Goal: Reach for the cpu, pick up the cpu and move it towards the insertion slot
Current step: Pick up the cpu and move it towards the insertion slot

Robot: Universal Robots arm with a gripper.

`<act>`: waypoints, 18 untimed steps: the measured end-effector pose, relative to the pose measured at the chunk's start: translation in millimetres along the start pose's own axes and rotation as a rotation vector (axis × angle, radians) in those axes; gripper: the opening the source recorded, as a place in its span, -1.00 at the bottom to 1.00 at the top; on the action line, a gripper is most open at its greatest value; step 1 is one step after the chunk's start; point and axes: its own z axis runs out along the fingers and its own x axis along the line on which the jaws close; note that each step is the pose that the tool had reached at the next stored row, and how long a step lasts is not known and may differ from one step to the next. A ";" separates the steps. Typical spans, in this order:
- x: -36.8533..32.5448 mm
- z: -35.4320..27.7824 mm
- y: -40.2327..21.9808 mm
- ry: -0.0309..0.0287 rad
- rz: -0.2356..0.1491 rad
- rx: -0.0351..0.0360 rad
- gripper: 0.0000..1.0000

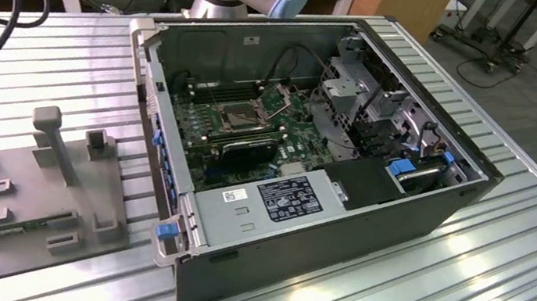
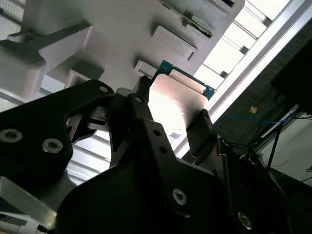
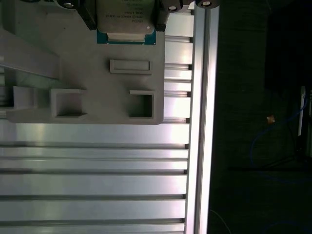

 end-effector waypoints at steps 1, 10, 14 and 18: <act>0.0 -0.3 0.0 0.0000 0.000 0.0000 0.09; 0.0 -3.4 0.1 0.0001 0.000 0.0003 0.09; 0.0 -4.8 0.2 0.0001 0.000 0.0005 0.09; 0.0 -6.3 0.2 0.0001 0.000 0.0006 0.09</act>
